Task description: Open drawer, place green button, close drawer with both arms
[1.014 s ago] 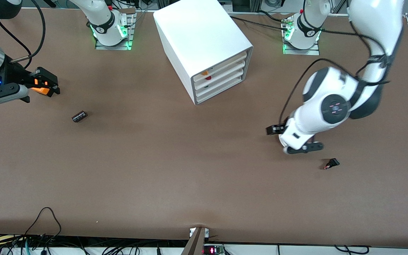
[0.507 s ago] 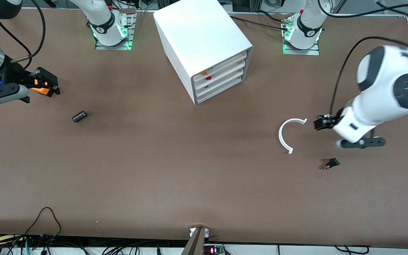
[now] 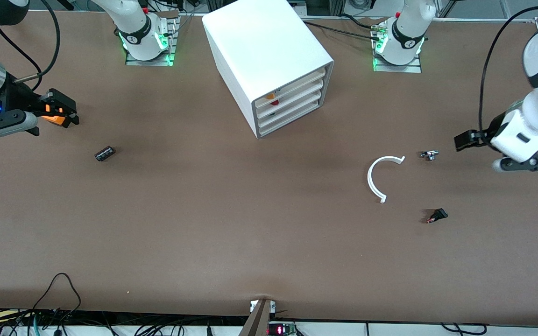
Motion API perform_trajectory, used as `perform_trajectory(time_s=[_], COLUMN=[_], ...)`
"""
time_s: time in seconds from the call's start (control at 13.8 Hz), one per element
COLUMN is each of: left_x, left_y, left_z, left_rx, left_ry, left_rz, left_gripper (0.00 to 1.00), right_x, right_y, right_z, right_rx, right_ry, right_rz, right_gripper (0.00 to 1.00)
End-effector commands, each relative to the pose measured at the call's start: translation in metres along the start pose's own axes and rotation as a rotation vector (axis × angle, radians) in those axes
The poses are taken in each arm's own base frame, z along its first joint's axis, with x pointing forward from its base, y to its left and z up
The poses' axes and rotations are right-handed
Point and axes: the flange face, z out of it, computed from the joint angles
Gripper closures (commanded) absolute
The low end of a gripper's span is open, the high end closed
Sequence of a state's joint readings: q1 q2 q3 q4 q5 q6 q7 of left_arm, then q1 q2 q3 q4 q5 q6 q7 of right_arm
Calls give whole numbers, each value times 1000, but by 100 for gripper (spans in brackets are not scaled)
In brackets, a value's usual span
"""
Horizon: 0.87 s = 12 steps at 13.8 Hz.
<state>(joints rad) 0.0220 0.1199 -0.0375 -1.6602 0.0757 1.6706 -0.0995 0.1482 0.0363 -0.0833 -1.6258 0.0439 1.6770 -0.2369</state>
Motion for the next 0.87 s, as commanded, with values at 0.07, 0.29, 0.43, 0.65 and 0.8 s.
perform_trajectory(time_s=[0.07,0.29,0.43,0.65,0.8], left_x=[-38,-60,-66,-64,-61], left_y=[-26,-35,-38,-43,-42], left_z=[-21,-41,-48,-49,-53], left_rx=[-20,-21,-20,-13,-23], left_ry=[18,3,3,13,42], left_rz=[13,0,-4,17,16], left_gripper=[0,0,0,0,0], right_x=[2,2,2,3,3], right_y=[-1,-1,-1,-2,-1], right_z=[0,-2,-1,-1,-1], right_rx=[4,3,3,3,2], right_ry=[-3,1,1,2,4], right_rz=[12,12,12,11,11], right_gripper=[0,0,0,0,0])
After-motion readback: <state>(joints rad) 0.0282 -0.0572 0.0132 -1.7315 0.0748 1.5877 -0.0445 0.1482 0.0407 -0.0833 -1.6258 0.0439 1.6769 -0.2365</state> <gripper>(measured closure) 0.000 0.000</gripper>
